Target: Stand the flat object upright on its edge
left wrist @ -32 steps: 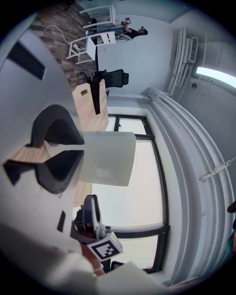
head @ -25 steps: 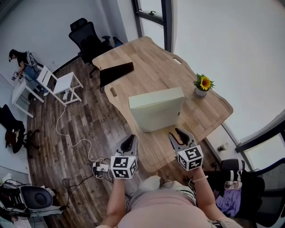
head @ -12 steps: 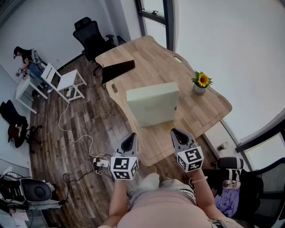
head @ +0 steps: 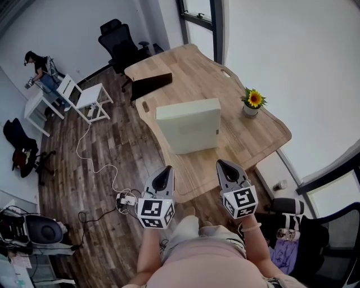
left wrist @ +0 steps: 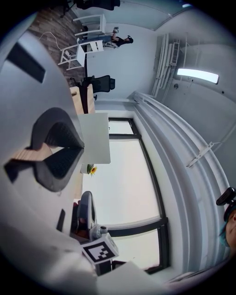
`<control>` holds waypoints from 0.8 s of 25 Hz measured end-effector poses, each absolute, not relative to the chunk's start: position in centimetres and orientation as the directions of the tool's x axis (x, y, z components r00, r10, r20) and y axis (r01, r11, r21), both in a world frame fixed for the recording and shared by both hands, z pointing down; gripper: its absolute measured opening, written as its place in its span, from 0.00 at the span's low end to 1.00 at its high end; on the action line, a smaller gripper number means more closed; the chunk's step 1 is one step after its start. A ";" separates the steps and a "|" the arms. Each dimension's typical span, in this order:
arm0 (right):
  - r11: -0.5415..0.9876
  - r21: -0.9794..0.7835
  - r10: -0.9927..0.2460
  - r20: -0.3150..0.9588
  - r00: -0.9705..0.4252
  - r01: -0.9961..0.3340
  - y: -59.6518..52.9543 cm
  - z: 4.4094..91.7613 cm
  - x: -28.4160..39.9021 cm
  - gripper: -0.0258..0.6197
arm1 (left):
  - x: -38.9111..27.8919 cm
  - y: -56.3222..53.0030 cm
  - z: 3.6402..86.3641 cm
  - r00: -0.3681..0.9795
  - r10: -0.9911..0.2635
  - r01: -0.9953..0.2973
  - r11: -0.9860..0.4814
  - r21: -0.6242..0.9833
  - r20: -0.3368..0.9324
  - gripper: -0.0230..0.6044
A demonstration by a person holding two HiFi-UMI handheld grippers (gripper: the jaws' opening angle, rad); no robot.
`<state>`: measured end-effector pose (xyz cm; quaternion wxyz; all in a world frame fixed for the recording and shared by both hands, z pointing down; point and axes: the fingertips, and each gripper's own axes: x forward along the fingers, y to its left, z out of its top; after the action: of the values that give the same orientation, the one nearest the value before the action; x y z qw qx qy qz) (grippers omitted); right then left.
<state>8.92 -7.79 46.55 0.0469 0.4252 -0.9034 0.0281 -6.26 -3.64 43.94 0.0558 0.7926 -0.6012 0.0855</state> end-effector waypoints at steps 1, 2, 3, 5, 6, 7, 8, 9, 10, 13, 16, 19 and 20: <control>0.635 -0.009 -0.767 0.106 -0.633 -0.772 -7.6 46.4 9.1 0.04 | -6.0 -3.3 43.7 0.264 -0.944 -0.962 -0.273 -0.016 0.199 0.05; 0.634 -0.009 -0.768 0.102 -0.632 -0.773 -7.4 46.2 9.3 0.04 | -5.7 -3.0 43.6 0.265 -0.944 -0.962 -0.274 -0.018 0.197 0.05; 0.633 -0.011 -0.770 0.097 -0.631 -0.774 -7.2 46.0 9.5 0.04 | -5.5 -2.8 43.4 0.264 -0.945 -0.962 -0.274 -0.021 0.195 0.05; 0.631 -0.020 -0.772 0.080 -0.630 -0.776 -6.9 45.3 9.9 0.04 | -5.0 -2.3 42.9 0.261 -0.946 -0.962 -0.271 -0.027 0.190 0.05; 0.630 -0.023 -0.774 0.069 -0.629 -0.777 -6.8 44.9 10.2 0.04 | -4.8 -2.2 42.7 0.259 -0.947 -0.962 -0.270 -0.031 0.188 0.05; 0.628 -0.023 -0.776 0.057 -0.628 -0.778 -6.6 44.5 10.3 0.04 | -4.6 -2.0 42.5 0.258 -0.948 -0.963 -0.269 -0.036 0.187 0.05; 0.627 -0.021 -0.777 0.047 -0.628 -0.778 -6.5 44.1 10.5 0.04 | -4.5 -1.9 42.3 0.257 -0.948 -0.962 -0.269 -0.042 0.186 0.05; 0.627 -0.017 -0.778 0.037 -0.627 -0.779 -6.4 43.7 10.6 0.04 | -4.3 -1.8 42.1 0.258 -0.948 -0.961 -0.271 -0.046 0.186 0.05; 0.627 -0.013 -0.778 0.028 -0.627 -0.779 -6.2 43.4 10.6 0.04 | -4.2 -1.7 41.9 0.262 -0.948 -0.960 -0.275 -0.048 0.184 0.05; 0.628 -0.001 -0.778 0.011 -0.628 -0.778 -5.8 42.5 10.5 0.04 | -3.9 -1.5 41.2 0.274 -0.947 -0.958 -0.285 -0.044 0.170 0.05; 0.636 0.014 -0.772 0.004 -0.636 -0.772 -5.3 41.7 9.8 0.04 | -3.9 -1.2 40.6 0.285 -0.946 -0.955 -0.294 -0.039 0.157 0.05; 0.636 0.009 -0.772 -0.009 -0.636 -0.772 -4.7 41.1 9.1 0.04 | -4.1 -0.7 40.2 0.295 -0.944 -0.952 -0.304 -0.043 0.146 0.05; 0.633 0.007 -0.774 -0.012 -0.633 -0.774 -4.5 41.0 9.0 0.04 | -4.2 -0.6 40.1 0.298 -0.943 -0.950 -0.308 -0.049 0.145 0.05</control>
<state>8.97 -4.53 40.99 -0.0039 0.4282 -0.9037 -0.0060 -4.25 -0.56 40.09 0.0229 0.8053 -0.5879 0.0732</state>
